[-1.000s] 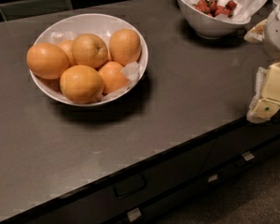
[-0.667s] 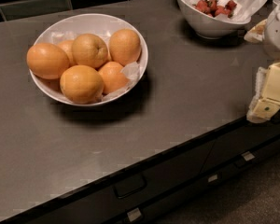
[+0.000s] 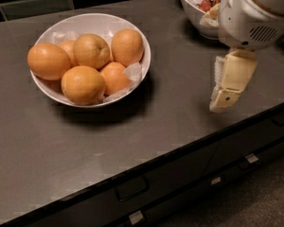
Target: Pick orange from white bowl
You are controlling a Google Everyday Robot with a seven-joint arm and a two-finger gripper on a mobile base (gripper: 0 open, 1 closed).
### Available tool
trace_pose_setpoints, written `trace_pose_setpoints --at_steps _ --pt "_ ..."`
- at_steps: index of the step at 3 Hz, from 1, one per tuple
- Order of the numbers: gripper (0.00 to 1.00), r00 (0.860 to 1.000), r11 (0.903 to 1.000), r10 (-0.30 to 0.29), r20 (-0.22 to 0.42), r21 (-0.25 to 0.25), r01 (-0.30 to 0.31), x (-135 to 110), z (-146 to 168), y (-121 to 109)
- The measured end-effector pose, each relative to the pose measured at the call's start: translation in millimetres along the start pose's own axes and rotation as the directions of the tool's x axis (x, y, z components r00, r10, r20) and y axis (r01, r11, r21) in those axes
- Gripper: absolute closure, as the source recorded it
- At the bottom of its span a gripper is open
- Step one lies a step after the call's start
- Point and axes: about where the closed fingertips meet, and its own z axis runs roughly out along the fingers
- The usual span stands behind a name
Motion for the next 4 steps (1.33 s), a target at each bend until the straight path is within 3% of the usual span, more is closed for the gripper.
trace_pose_setpoints --at_steps 1,2,3,4 --pt "0.0 1.0 1.0 0.0 0.0 0.0 0.0 0 0 0" --pt "0.0 0.999 0.9988 -0.047 0.025 0.016 0.047 -13 6 -16" --pt "0.0 0.987 0.9887 -0.15 0.064 0.008 0.15 -40 23 -52" --pt "0.0 0.958 0.9665 -0.254 0.131 -0.005 0.256 -85 45 -103"
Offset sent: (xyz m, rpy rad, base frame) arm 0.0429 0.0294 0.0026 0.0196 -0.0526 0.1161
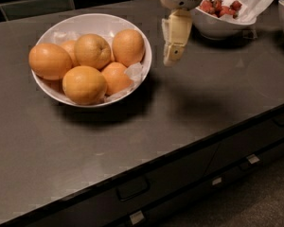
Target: Pick orange from white bowl
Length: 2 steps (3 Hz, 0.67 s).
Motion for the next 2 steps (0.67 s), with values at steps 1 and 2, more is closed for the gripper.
trace_pose_setpoints --at_steps 1,2 --pt "0.0 1.0 1.0 -0.005 0.007 0.001 0.005 -2 3 -3" --pt "0.0 0.998 0.9978 -0.05 0.041 -0.041 0.052 -13 21 -18"
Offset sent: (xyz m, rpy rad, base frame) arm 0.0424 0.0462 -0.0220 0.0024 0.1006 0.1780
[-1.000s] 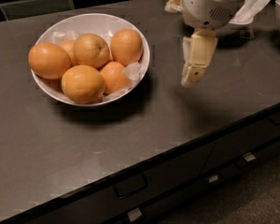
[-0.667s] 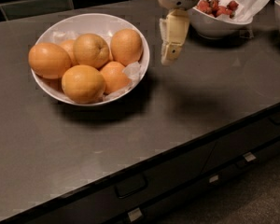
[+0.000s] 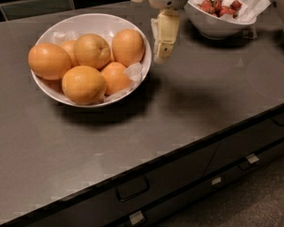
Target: Pick orange from white bowl
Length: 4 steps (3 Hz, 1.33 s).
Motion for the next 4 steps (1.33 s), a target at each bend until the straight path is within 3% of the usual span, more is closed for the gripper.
trace_pose_setpoints --at_steps 1,3,4 --pt "0.02 0.997 0.9958 -0.059 0.04 -0.068 0.061 -12 26 -24" --pt "0.22 0.989 0.9884 -0.111 0.094 -0.094 0.119 -29 63 -63" --pt "0.24 0.99 0.9884 -0.105 0.094 -0.1 0.114 -32 64 -66"
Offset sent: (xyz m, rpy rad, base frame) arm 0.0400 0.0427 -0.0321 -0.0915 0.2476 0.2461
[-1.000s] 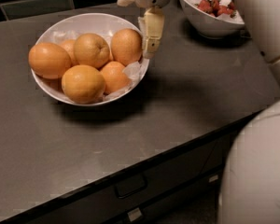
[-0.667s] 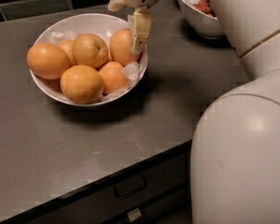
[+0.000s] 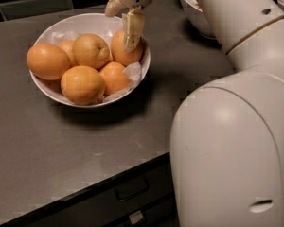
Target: Pick orange from white bowl
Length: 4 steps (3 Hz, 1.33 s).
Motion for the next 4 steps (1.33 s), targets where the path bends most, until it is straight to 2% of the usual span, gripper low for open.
trace_pose_setpoints --at_steps 2,3,4 --pt "0.21 1.0 0.9999 0.016 -0.01 -0.004 -0.016 -18 -21 14" --pt "0.2 1.0 0.9997 0.014 0.002 -0.022 -0.014 -25 -26 27" --pt "0.32 1.0 0.9987 0.02 0.016 -0.048 -0.019 -22 -21 34"
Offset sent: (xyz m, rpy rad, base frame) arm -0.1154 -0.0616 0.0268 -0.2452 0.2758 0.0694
